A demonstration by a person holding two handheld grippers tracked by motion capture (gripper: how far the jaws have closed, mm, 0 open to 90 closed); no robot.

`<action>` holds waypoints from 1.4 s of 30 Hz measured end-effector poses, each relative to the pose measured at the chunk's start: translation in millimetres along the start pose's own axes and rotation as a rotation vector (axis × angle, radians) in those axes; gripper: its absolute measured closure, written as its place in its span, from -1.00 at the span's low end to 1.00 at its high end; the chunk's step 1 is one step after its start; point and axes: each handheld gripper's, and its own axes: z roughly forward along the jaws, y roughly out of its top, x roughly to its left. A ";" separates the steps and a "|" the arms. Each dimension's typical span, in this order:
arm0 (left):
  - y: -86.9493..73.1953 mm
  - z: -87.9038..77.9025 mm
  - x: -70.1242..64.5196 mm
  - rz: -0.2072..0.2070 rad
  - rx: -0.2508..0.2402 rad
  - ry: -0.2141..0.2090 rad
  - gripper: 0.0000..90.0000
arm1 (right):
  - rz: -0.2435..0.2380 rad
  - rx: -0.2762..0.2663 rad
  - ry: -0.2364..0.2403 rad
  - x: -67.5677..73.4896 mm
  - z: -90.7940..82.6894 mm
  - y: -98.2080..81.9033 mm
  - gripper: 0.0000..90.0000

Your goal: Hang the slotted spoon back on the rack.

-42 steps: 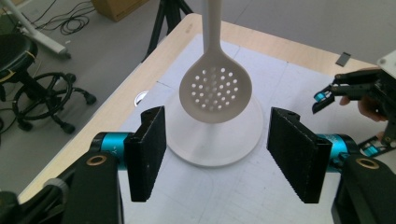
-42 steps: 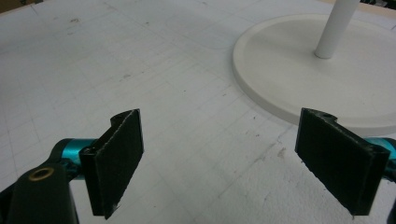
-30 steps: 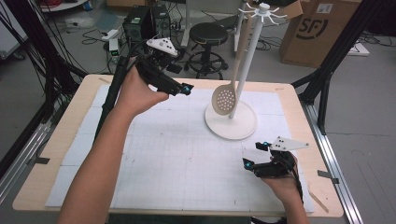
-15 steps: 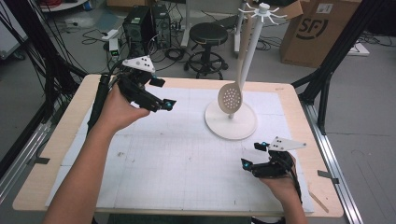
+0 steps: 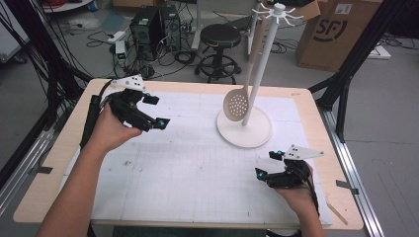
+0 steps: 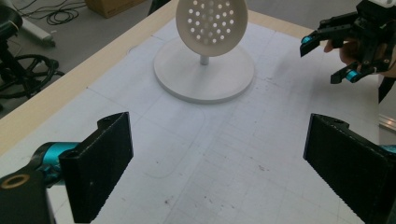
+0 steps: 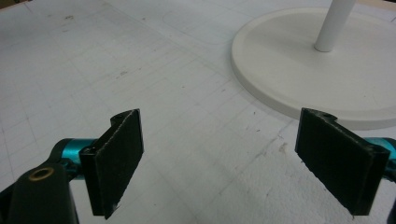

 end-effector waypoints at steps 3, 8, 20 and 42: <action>-7.7 -3.3 -4.4 0.011 -0.010 -0.005 -0.82 | -0.002 0.001 0.000 1.1 1.0 0.2 -0.69; -26.3 -10.2 -10.4 0.016 -0.025 -0.016 -0.83 | -0.004 -0.002 -0.001 1.4 0.4 0.5 -0.69; -76.3 -17.5 -23.1 -0.010 -0.078 -0.037 -0.88 | -0.001 -0.001 -0.011 1.0 0.5 0.4 -0.69; -115.9 -25.1 -19.8 -0.065 -0.146 -0.013 -0.96 | 0.001 -0.002 -0.006 -2.9 1.2 -0.6 -0.69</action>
